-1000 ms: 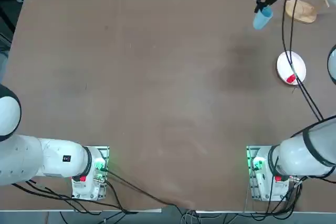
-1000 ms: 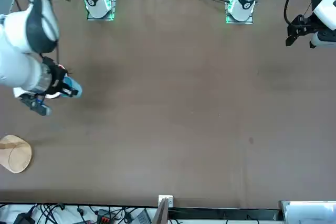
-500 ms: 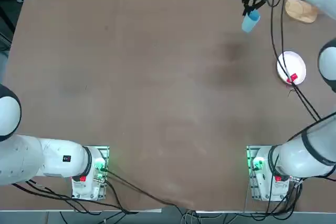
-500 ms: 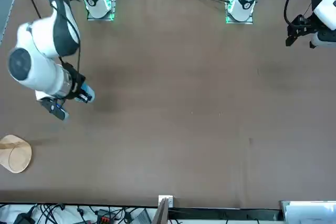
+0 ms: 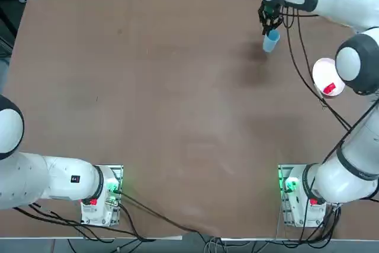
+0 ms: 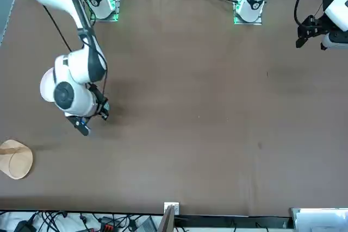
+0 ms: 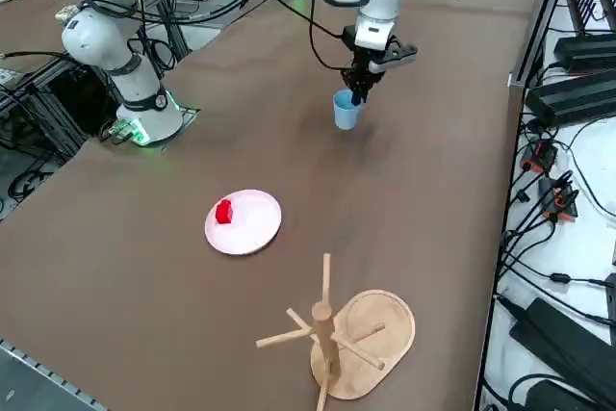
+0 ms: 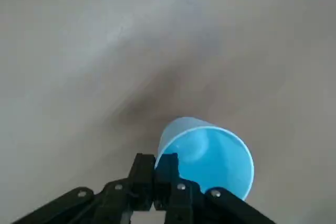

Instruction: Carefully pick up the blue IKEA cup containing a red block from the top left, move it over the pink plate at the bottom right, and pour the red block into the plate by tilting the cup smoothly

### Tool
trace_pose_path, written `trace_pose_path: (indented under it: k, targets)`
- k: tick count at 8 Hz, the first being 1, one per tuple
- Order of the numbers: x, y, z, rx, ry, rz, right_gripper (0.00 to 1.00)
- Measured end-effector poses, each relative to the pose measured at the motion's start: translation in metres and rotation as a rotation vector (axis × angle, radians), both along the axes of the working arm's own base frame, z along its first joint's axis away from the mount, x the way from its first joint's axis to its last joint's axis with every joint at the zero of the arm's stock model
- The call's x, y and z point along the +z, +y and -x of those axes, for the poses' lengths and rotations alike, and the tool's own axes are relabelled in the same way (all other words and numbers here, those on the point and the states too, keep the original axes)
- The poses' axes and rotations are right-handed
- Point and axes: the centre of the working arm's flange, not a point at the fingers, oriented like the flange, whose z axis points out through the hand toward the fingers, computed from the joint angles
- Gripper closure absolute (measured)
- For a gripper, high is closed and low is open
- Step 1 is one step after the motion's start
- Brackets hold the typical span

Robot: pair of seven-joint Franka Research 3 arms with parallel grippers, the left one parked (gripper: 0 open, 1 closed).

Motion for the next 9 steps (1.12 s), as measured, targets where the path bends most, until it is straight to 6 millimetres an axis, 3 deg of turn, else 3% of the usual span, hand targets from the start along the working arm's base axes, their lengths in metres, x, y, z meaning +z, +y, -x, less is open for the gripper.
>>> trace_pose_path:
  k: [3,6,9]
  targets:
    - [-0.011,0.015,0.002,-0.020,-0.004,0.010,0.98]
    - [-0.038,0.032,0.005,-0.006,-0.007,0.040,0.98]
    - [-0.045,0.033,0.003,-0.001,-0.024,0.040,0.97]
